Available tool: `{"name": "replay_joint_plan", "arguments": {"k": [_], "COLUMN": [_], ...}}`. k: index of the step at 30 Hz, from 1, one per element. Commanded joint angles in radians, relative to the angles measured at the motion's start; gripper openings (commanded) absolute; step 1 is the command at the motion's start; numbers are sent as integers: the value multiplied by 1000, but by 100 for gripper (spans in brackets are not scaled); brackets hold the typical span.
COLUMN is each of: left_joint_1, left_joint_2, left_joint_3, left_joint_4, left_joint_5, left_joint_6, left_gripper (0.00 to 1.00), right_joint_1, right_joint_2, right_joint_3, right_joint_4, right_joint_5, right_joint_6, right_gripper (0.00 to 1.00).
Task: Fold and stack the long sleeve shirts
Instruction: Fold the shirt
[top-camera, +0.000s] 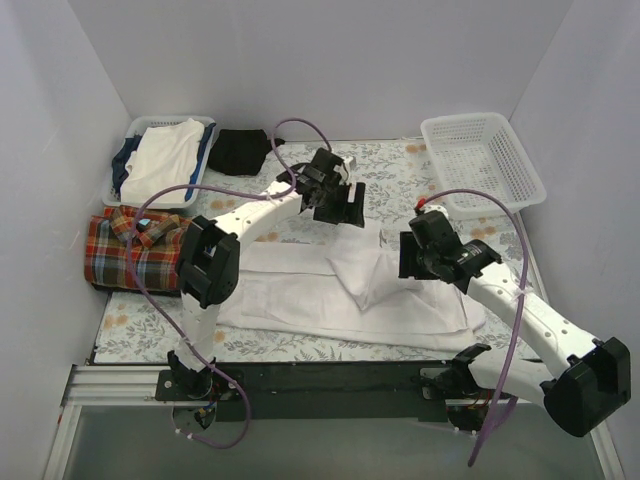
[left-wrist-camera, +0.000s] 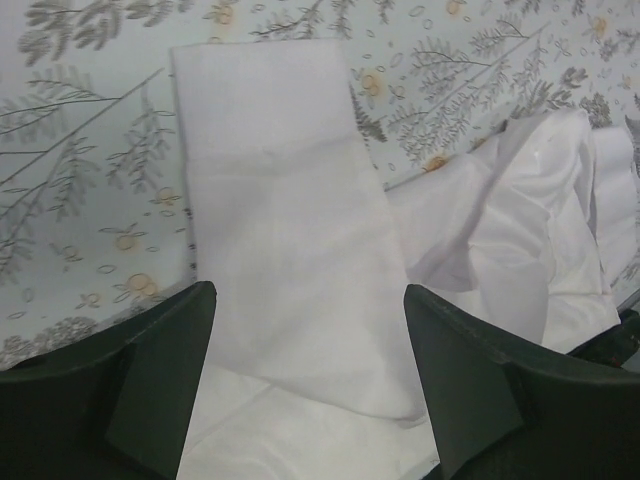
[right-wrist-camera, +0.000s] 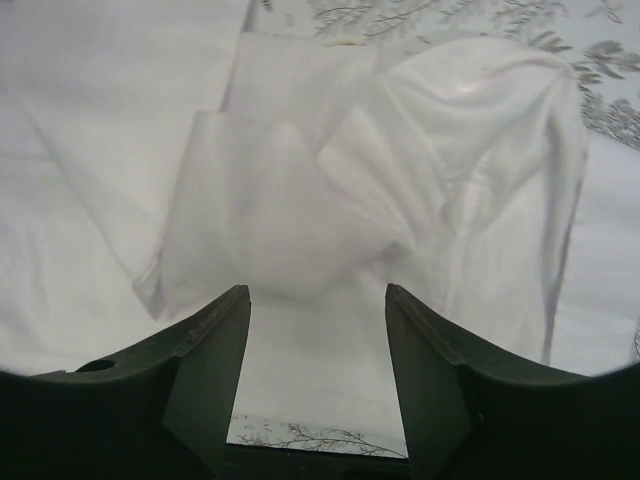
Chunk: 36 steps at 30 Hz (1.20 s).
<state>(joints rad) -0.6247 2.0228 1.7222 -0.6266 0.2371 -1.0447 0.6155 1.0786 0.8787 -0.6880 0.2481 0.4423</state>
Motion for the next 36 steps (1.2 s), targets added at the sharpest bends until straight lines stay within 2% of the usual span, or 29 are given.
{"name": "replay_joint_plan", "arguments": {"k": [1,6,11,13,17,24,27,31,32,35,36], "left_joint_1": [-66,-128,-144,-147,-168,-204,-222,-234,-236,-236,-236], "left_joint_2": [54,184,290,336,413,459,465,456,453,435,415], "left_joint_3": [109,238,356,384,451,410,384,329,321,300,300], "left_joint_4": [-15,-47,-61,-56,-65,-64,-65,-64,-67,-79,-84], "left_joint_5": [16,-45,-215,-225,-353,-407,-423,-461,-469,-510,-528], "left_joint_6": [21,23,-23,-11,32,81,110,143,150,149,149], "left_gripper": [76,77,77,77,76,70,64,47,31,0,0], "right_joint_1": [-107,-151,-151,-151,-151,-155,-155,-157,-157,-157,-157], "right_joint_2": [-3,55,107,118,112,115,124,132,132,139,141], "right_joint_3": [29,37,14,5,-9,-26,-24,-20,-18,-14,-11], "right_joint_4": [-76,-71,-30,-27,-28,-25,-27,-24,-24,-24,-24], "right_joint_5": [152,117,59,54,48,40,42,48,49,54,59], "right_joint_6": [142,125,42,27,22,33,39,41,42,45,47], "right_gripper": [64,63,62,62,61,61,60,60,60,60,60]}}
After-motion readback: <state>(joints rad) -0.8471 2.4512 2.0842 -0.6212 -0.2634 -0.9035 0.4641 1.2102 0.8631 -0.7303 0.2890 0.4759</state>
